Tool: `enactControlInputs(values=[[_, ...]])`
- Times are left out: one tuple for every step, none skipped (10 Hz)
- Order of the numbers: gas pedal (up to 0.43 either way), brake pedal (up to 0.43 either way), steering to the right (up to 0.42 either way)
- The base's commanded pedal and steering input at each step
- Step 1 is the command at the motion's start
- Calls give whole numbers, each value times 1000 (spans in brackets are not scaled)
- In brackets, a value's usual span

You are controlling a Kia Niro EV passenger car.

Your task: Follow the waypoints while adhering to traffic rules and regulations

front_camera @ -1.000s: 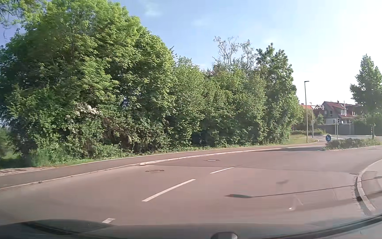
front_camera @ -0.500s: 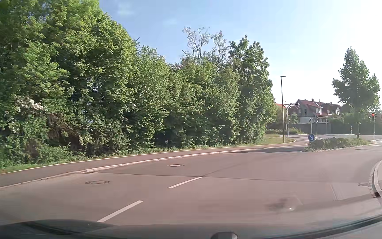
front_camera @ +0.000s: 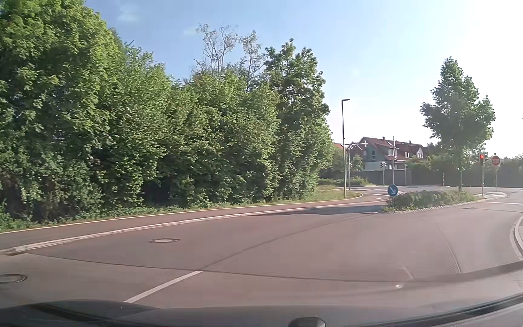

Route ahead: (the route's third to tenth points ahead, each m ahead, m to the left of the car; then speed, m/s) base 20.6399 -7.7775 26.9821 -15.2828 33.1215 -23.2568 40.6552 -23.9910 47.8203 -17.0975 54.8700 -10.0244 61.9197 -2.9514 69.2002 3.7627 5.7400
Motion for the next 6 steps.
enactControlInputs(values=[[0, 0, 218], [0, 0, 222], [0, 6, 231], [0, 12, 240], [0, 30, 251], [0, 49, 255]])
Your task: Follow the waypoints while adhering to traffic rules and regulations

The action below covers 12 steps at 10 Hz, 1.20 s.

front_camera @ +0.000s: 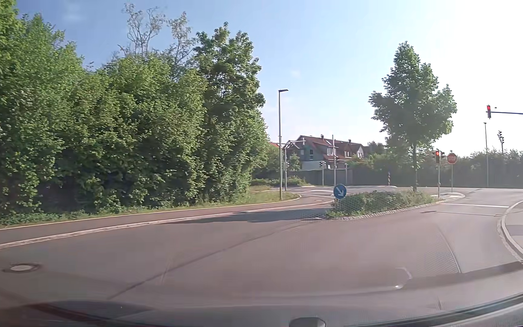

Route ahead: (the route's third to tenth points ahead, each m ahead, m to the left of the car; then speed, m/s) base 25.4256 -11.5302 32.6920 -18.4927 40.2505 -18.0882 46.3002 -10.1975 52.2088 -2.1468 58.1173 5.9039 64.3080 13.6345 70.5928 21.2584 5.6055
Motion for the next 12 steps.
enactControlInputs(values=[[0, 67, 256], [0, 85, 255], [0, 85, 255], [0, 85, 255], [0, 85, 254], [0, 85, 250], [0, 79, 240], [0, 79, 230], [0, 79, 210], [0, 79, 190], [0, 79, 168], [0, 79, 151]])
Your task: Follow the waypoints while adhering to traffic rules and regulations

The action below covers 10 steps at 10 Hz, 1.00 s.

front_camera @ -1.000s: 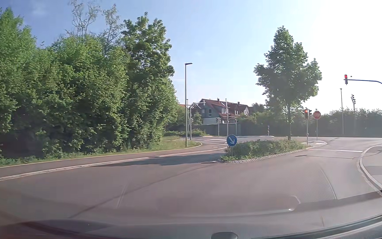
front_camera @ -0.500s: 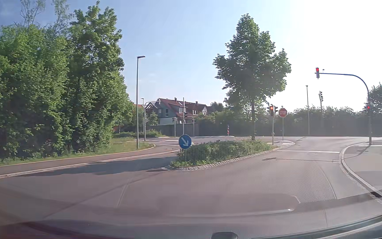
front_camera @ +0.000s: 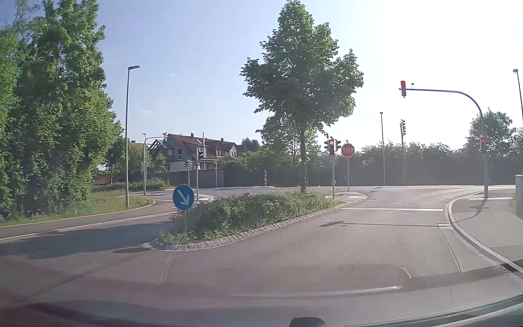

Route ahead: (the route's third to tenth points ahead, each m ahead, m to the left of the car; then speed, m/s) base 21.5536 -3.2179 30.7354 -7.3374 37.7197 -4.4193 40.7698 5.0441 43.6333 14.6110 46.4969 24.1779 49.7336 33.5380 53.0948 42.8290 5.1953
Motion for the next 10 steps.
enactControlInputs(values=[[0, 79, 131], [0, 79, 121], [0, 85, 122], [0, 104, 130], [0, 116, 135], [0, 122, 134], [0, 122, 133], [0, 128, 133], [0, 128, 133], [0, 128, 129]])
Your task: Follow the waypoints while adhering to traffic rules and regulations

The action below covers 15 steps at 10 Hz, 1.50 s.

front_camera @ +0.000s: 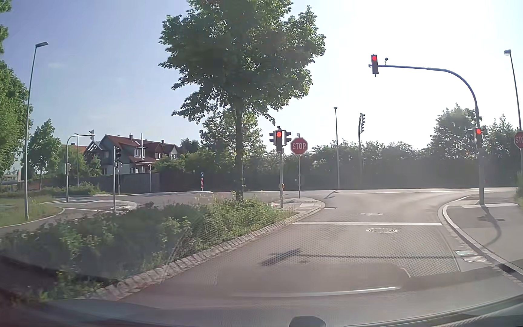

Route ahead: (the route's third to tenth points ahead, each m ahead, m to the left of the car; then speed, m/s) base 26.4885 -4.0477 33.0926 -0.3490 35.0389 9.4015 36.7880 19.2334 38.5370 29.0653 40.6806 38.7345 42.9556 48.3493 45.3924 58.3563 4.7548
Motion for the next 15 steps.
enactControlInputs(values=[[0, 128, 126], [0, 128, 124], [0, 152, 125], [0, 220, 123], [0, 238, 118], [0, 238, 113], [0, 244, 108], [0, 244, 103], [0, 244, 96], [0, 250, 90], [0, 250, 81], [0, 250, 74], [0, 250, 70], [0, 232, 67], [0, 183, 65]])
